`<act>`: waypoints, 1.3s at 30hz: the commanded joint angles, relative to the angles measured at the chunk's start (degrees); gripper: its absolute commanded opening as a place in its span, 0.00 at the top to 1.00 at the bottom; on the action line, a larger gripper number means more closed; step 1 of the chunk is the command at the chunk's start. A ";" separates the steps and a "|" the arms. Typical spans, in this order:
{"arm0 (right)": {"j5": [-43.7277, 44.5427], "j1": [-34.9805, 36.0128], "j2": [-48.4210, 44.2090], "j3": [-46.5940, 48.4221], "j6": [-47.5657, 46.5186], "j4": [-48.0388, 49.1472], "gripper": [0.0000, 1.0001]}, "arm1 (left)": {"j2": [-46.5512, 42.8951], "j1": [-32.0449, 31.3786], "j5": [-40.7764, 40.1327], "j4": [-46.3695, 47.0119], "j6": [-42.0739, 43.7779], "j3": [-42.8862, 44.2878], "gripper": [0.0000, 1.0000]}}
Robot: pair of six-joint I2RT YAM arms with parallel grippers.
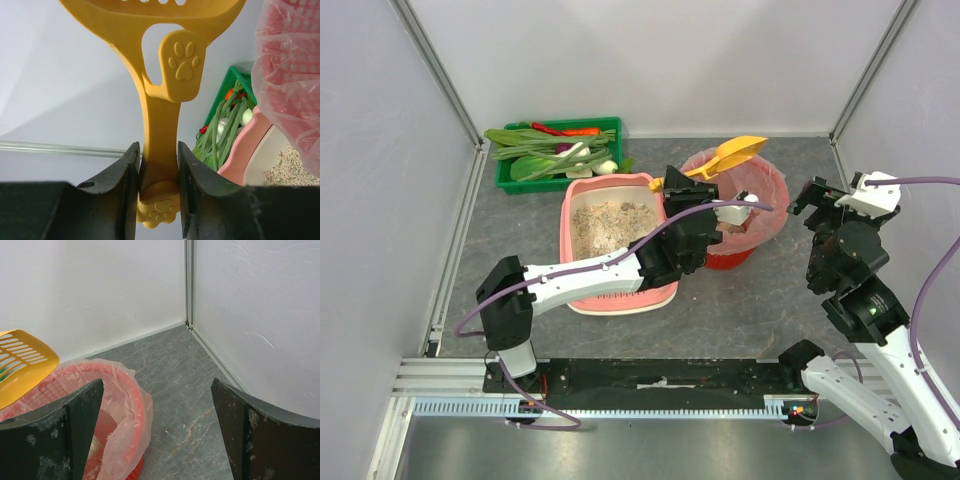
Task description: Clean the litter box
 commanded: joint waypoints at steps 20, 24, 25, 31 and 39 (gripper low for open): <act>-1.66 -0.16 4.49 1.81 -0.07 0.90 0.02 | -2.27 -0.17 23.95 -70.86 -64.71 23.40 0.98; -3.07 -0.16 6.52 3.30 0.28 0.38 0.02 | -6.47 1.15 31.61 -78.87 -76.95 21.66 0.98; -3.33 -0.16 6.96 3.48 0.63 0.03 0.02 | -7.54 1.58 32.93 -80.62 -81.24 20.78 0.98; -5.62 -0.16 10.21 5.94 3.01 -3.66 0.02 | -19.38 6.24 40.24 -81.08 -95.23 8.57 0.98; -5.88 -0.16 13.99 8.13 4.86 -4.46 0.02 | -30.22 14.76 50.33 -84.66 -105.81 -1.54 0.98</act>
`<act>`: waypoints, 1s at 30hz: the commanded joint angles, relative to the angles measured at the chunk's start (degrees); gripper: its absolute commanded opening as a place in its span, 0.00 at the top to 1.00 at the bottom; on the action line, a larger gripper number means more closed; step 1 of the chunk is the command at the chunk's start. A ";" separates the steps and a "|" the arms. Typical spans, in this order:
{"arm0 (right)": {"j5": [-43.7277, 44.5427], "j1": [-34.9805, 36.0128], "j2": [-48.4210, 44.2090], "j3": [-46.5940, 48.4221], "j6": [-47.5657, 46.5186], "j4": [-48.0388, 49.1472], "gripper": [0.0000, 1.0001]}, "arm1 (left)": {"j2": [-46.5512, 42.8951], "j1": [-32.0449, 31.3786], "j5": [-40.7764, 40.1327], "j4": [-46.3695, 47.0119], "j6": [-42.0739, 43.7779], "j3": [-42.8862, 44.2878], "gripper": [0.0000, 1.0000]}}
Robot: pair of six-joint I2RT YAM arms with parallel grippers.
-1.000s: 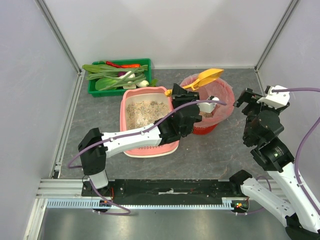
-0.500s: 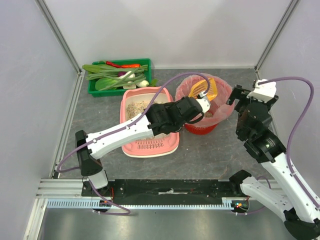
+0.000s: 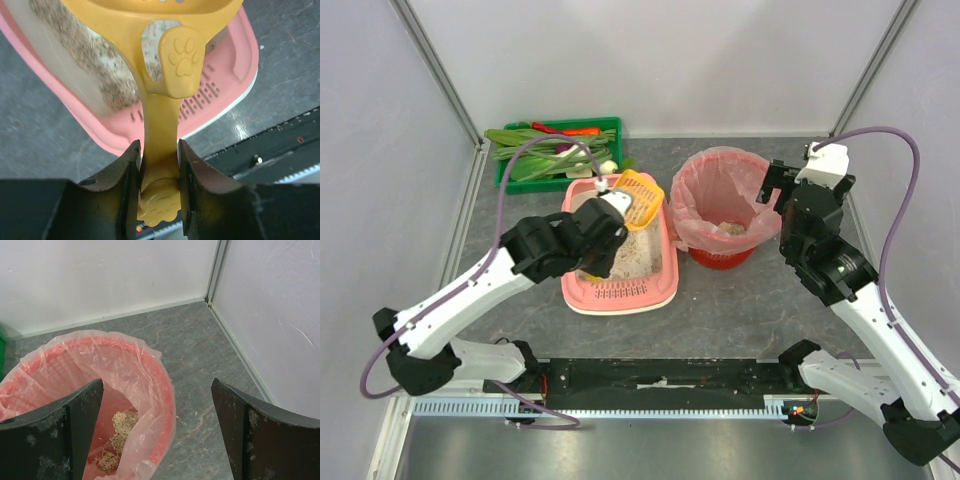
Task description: Clean the litter box
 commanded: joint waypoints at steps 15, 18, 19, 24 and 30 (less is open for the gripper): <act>-2.99 -0.07 9.79 4.78 3.69 0.63 0.02 | 10.80 22.57 35.20 -11.50 -13.57 -2.14 0.98; -3.25 -0.16 10.59 4.78 3.25 0.90 0.02 | 13.53 27.23 42.41 -11.77 -13.31 1.11 0.98; -3.25 -0.16 10.76 4.69 3.07 0.90 0.02 | 15.10 28.63 45.03 -11.94 -13.57 2.07 0.98; -3.17 -0.16 10.06 3.99 2.55 0.11 0.02 | 19.42 31.54 47.25 -14.67 -15.32 7.44 0.98; -2.46 -0.16 9.53 3.99 -0.18 0.11 0.02 | 22.68 34.89 49.54 -17.47 -19.37 9.99 0.98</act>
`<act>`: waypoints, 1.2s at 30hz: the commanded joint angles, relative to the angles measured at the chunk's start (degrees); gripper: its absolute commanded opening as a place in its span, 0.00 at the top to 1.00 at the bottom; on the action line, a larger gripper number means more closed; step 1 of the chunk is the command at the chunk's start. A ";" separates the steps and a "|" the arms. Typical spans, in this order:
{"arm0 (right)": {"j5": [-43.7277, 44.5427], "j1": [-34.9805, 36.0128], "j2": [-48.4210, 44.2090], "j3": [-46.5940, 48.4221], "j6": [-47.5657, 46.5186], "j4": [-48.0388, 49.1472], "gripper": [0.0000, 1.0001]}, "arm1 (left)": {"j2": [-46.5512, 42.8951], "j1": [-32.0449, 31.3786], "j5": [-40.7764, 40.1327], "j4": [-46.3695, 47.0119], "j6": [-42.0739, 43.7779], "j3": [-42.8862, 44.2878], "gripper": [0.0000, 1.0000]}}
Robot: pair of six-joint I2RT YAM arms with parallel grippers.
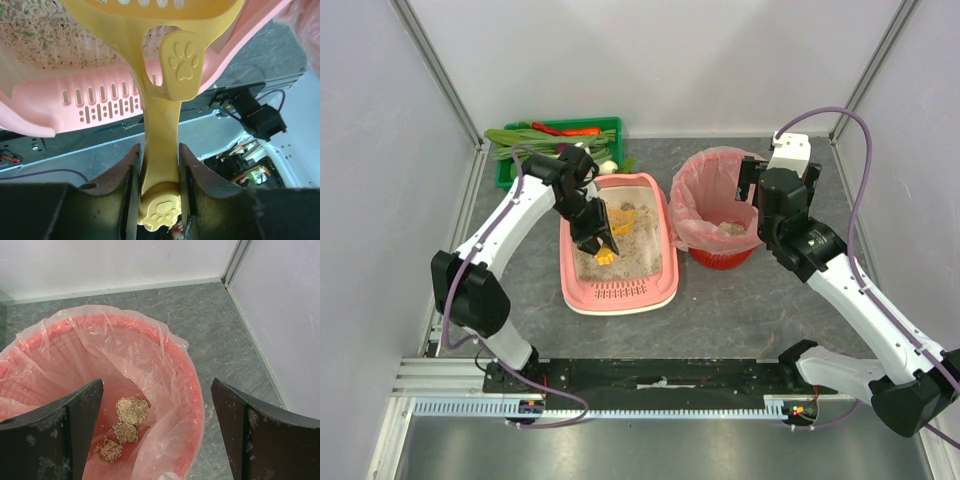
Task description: Clean the litter box
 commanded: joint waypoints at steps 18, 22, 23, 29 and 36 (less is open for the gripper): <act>-1.75 -0.16 -1.92 1.14 -4.17 2.77 0.02 | 4.12 5.14 3.01 -9.84 -13.92 2.23 0.98; -2.72 -0.16 -2.27 0.62 -4.96 3.73 0.02 | 2.18 5.14 2.47 -7.22 -16.65 -1.63 0.98; -2.72 -0.16 -2.36 0.62 -4.96 3.99 0.02 | 1.83 5.14 3.08 -6.08 -17.09 -2.52 0.98; -2.99 -0.16 -2.98 0.70 -5.49 4.44 0.02 | 2.71 5.14 3.27 -3.34 -19.47 -2.96 0.98; -3.42 -0.16 -3.15 0.53 -4.43 4.44 0.02 | 2.79 5.23 4.58 0.44 -20.09 -6.83 0.98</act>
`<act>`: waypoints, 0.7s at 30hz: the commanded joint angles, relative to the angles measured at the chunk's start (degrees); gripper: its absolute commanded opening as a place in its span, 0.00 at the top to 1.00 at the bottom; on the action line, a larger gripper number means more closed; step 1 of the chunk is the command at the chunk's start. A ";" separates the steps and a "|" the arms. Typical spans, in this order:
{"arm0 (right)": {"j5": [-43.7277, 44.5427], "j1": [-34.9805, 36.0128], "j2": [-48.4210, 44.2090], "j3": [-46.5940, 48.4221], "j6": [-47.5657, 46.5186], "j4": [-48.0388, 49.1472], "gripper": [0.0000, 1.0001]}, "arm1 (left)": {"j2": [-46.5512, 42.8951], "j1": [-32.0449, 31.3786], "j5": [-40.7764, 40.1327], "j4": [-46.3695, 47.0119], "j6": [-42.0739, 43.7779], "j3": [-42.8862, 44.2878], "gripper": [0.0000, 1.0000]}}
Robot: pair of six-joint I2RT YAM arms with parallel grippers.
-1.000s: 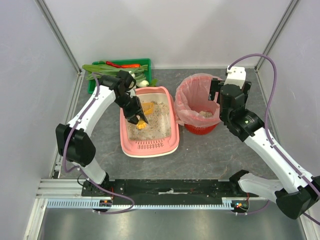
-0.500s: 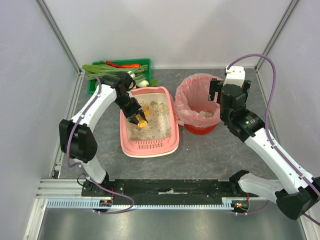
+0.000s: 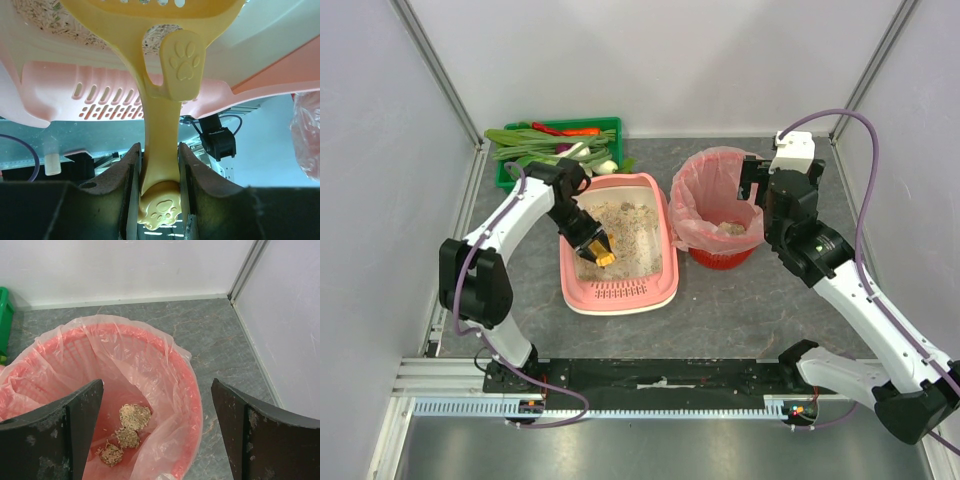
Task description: Clean the litter box
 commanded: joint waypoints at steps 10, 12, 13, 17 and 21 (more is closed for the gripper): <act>0.05 -0.16 -0.18 1.43 -0.24 2.21 0.02 | 2.21 0.18 0.97 2.85 -1.33 0.28 0.98; 0.05 -0.16 0.43 1.78 -0.24 2.21 0.02 | 3.36 0.26 0.62 3.47 -1.06 0.54 0.98; -0.04 -0.07 0.61 2.30 -0.59 2.21 0.02 | 3.62 0.26 0.36 3.65 -0.98 0.89 0.98; 0.14 -0.16 1.67 2.92 -1.29 2.21 0.02 | 5.29 0.26 -1.22 3.39 -0.80 2.39 0.98; 0.32 -0.16 1.76 3.10 -1.56 2.21 0.02 | 6.17 0.26 -3.42 3.12 -1.76 3.79 0.98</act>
